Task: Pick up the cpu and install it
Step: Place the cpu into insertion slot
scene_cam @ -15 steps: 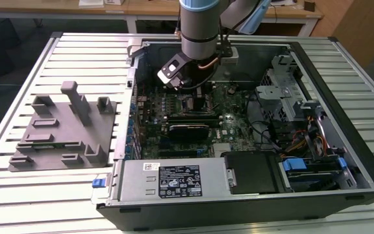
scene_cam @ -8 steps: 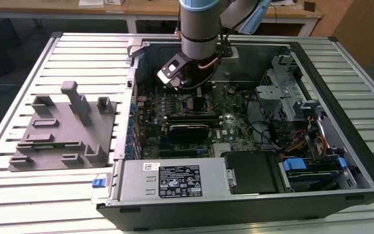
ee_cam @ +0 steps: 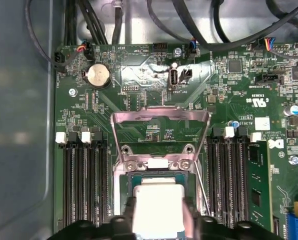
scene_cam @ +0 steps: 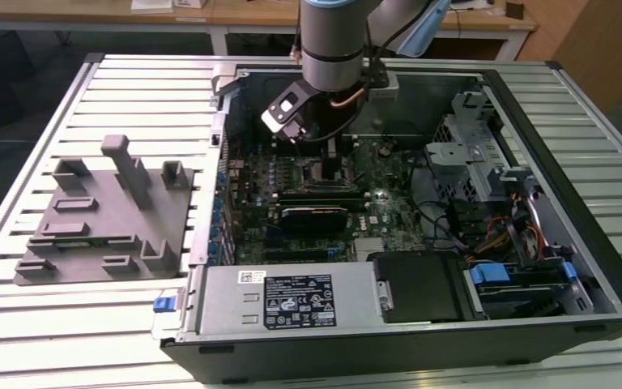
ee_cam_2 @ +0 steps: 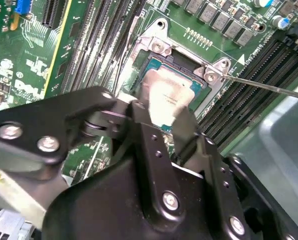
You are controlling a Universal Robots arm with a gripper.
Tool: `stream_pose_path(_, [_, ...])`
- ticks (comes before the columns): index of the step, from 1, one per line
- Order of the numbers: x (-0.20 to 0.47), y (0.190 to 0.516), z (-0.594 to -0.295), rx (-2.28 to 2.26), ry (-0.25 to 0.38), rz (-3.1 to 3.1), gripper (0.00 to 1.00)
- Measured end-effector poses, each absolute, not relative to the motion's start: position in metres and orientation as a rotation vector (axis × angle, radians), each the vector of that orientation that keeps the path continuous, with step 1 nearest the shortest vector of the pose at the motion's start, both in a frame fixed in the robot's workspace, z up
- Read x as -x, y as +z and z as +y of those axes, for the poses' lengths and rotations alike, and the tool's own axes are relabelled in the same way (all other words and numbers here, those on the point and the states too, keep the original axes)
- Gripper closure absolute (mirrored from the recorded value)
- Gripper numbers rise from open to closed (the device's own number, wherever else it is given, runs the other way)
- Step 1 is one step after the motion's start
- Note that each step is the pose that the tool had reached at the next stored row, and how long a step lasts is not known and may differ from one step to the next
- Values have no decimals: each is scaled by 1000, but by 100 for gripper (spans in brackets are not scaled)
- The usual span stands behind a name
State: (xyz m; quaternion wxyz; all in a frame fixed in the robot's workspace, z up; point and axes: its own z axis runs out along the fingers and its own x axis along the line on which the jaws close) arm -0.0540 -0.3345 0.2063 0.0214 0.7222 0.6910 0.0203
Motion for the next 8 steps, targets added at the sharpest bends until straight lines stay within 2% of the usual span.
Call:
stream_pose_path(1, [54,208,-334,-2239,63,2142,60])
stream_pose_path(4, [54,211,-334,-2240,60,2143,65])
stream_pose_path(7, [54,213,-334,-2241,59,2144,83])
stream_pose_path(8, [54,214,-334,-2241,58,2144,83])
